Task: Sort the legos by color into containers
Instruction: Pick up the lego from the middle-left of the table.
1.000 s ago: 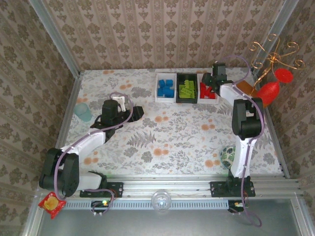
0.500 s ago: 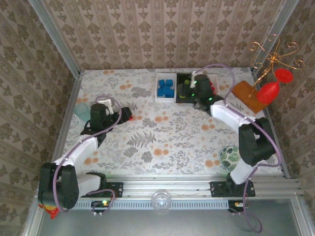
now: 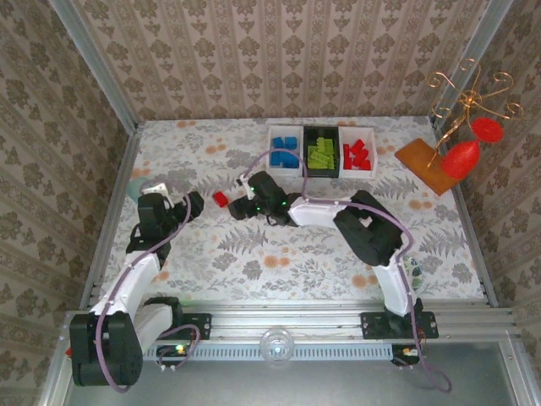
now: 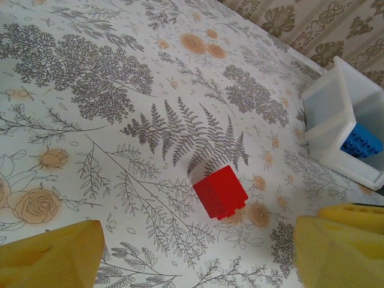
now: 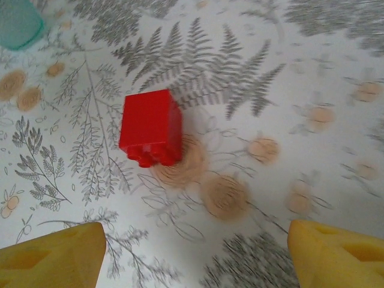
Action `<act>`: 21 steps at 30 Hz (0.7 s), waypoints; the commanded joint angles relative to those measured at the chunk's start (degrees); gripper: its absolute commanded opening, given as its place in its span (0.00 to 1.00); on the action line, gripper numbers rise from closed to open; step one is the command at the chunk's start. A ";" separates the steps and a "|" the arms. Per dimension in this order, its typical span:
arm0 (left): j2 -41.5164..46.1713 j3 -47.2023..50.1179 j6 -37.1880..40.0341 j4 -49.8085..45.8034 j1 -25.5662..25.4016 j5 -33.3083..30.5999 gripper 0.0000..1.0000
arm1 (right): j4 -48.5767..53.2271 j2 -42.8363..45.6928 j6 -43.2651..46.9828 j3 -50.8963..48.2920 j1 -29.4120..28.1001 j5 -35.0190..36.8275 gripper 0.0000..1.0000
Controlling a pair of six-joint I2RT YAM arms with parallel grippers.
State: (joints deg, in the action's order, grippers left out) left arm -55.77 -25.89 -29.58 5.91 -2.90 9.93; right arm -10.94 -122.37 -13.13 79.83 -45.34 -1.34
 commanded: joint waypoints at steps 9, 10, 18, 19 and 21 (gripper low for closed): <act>5.73 1.80 -0.83 -0.02 0.93 -1.85 0.84 | 4.30 -13.04 3.82 16.18 -1.94 0.62 0.79; 6.10 1.89 -0.91 -0.02 0.96 -1.85 0.84 | 4.81 -13.79 3.81 17.22 -2.02 0.62 0.78; 8.10 2.79 -1.71 0.49 1.15 -1.96 0.84 | 10.35 -18.33 2.85 24.94 -2.09 0.03 0.66; 7.99 2.77 -1.71 0.42 1.14 -1.86 0.84 | 11.64 -18.75 2.76 26.13 -2.10 0.11 0.64; 8.01 2.77 -1.80 0.46 1.14 -1.42 0.84 | 14.69 -20.11 2.75 28.98 -2.03 0.13 0.57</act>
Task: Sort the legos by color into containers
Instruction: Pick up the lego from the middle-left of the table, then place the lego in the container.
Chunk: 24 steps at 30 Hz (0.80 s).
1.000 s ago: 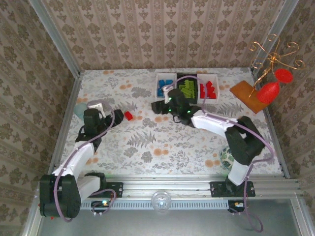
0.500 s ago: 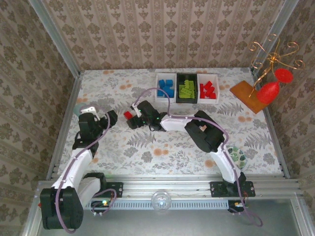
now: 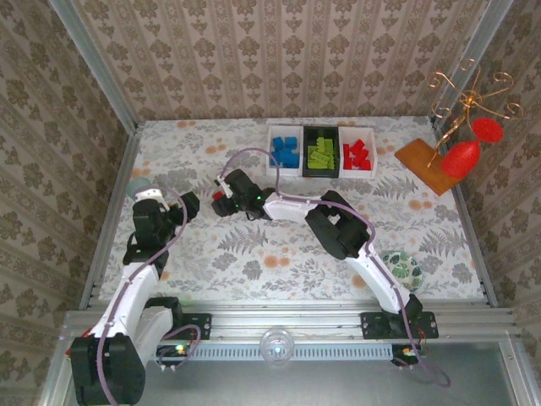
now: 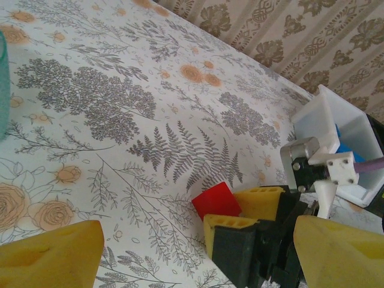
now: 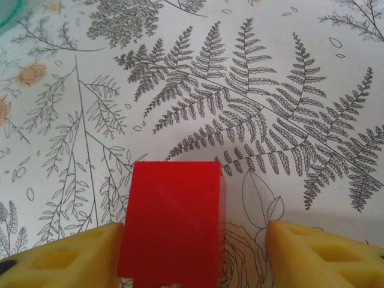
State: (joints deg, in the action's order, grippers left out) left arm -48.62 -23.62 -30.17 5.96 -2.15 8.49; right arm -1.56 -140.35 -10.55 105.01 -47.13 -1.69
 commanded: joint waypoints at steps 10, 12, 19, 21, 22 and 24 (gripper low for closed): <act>0.57 0.33 -0.98 0.53 0.41 1.50 0.84 | 6.93 0.39 -0.30 4.22 -0.11 -0.25 0.33; -0.59 -0.06 -0.88 0.73 0.40 2.75 0.84 | 5.05 5.32 -0.06 -0.24 0.26 -0.20 0.32; -5.56 -1.29 -2.07 4.04 -0.49 8.54 0.84 | -5.79 31.22 -6.45 -27.24 7.58 -2.62 0.31; -6.34 -1.51 -2.15 5.38 -1.84 9.45 0.84 | -8.06 39.01 -9.91 -35.65 12.71 -3.01 0.31; -6.69 -1.67 -2.10 5.87 -2.58 9.65 0.84 | -8.48 41.99 -11.24 -38.91 15.27 -2.96 0.30; -7.76 -2.49 -1.80 6.40 -4.52 9.75 0.84 | -9.05 47.62 -12.93 -44.61 21.48 -1.37 0.30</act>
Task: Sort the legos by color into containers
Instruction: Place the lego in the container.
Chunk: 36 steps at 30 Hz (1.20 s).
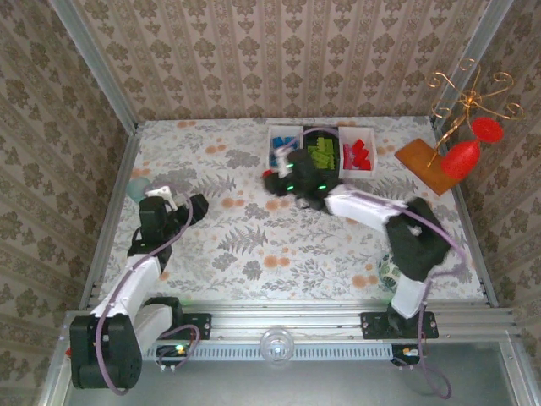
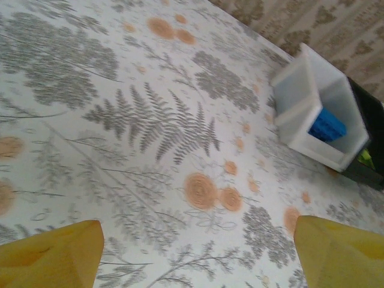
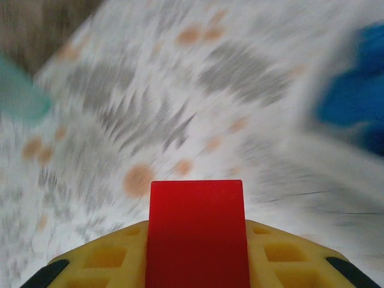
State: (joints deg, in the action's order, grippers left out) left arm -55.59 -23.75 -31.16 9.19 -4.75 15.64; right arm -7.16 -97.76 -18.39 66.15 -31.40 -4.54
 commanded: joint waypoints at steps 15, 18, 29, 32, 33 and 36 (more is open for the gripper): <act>-6.14 -6.00 0.10 5.01 -10.58 0.88 0.84 | 3.21 -8.11 -3.80 6.49 25.00 10.89 0.33; -6.61 -6.40 0.30 4.94 -11.19 0.97 0.84 | 5.69 -11.78 -2.55 11.28 25.29 12.07 0.37; -6.81 -5.87 1.51 4.26 -11.62 -0.57 0.84 | 3.05 2.31 -0.55 1.55 22.95 12.01 0.64; -6.34 -5.87 2.60 3.37 -11.59 -2.01 0.84 | 0.68 11.37 2.35 -7.72 19.49 15.15 0.72; -5.95 -5.95 3.39 2.91 -11.52 -2.71 0.85 | 0.83 14.58 4.17 -10.15 18.04 17.43 0.74; -3.30 -6.31 7.66 -1.02 -10.99 -8.64 0.88 | 3.79 23.08 8.17 -15.11 14.80 24.79 0.81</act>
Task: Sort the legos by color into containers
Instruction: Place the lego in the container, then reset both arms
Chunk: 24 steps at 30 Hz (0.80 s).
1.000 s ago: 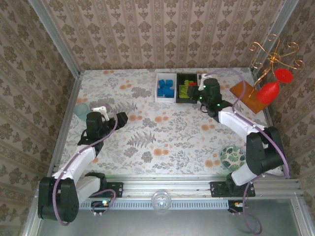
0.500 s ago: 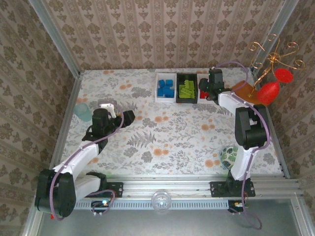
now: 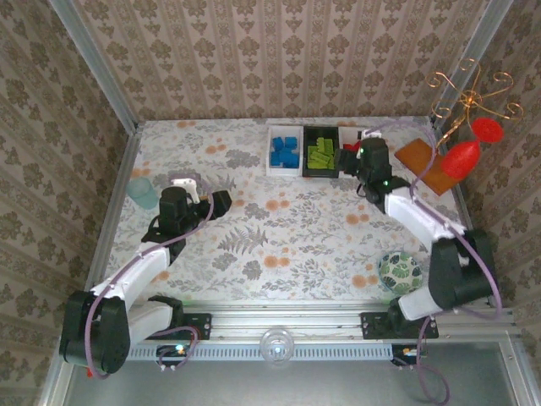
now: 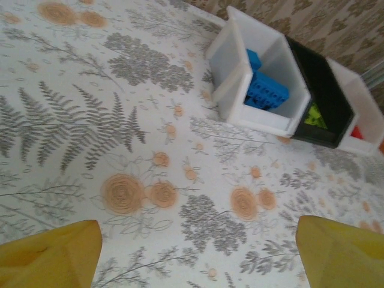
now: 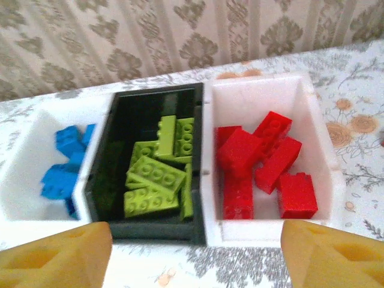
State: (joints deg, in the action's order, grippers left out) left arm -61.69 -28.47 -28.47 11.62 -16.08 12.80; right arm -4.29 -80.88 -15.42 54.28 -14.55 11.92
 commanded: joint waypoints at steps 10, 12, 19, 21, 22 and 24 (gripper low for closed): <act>17.07 4.98 10.48 -1.49 5.77 -22.86 1.00 | 2.85 32.11 9.27 -21.11 -0.02 23.37 1.00; 17.57 5.81 10.56 1.19 7.35 -23.58 1.00 | 2.27 36.23 9.60 -23.93 1.79 23.58 1.00; 8.01 3.01 16.23 7.78 10.57 -24.11 1.00 | -7.64 37.14 11.44 -31.98 5.58 24.49 1.00; 3.33 1.50 19.21 8.84 11.23 -23.83 1.00 | -8.98 33.49 11.72 -32.23 6.51 23.91 1.00; 1.05 1.02 20.70 9.75 11.37 -24.27 1.00 | -10.06 31.12 11.89 -32.22 7.08 23.20 1.00; -2.99 1.32 23.74 13.32 11.72 -24.89 1.00 | -12.48 26.92 12.85 -32.00 8.39 19.67 1.00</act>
State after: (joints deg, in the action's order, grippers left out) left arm -61.69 -25.61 -11.18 19.51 -5.02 -10.52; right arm -10.72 -50.09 -4.36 22.48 -7.51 33.63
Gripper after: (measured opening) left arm 0.997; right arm 0.999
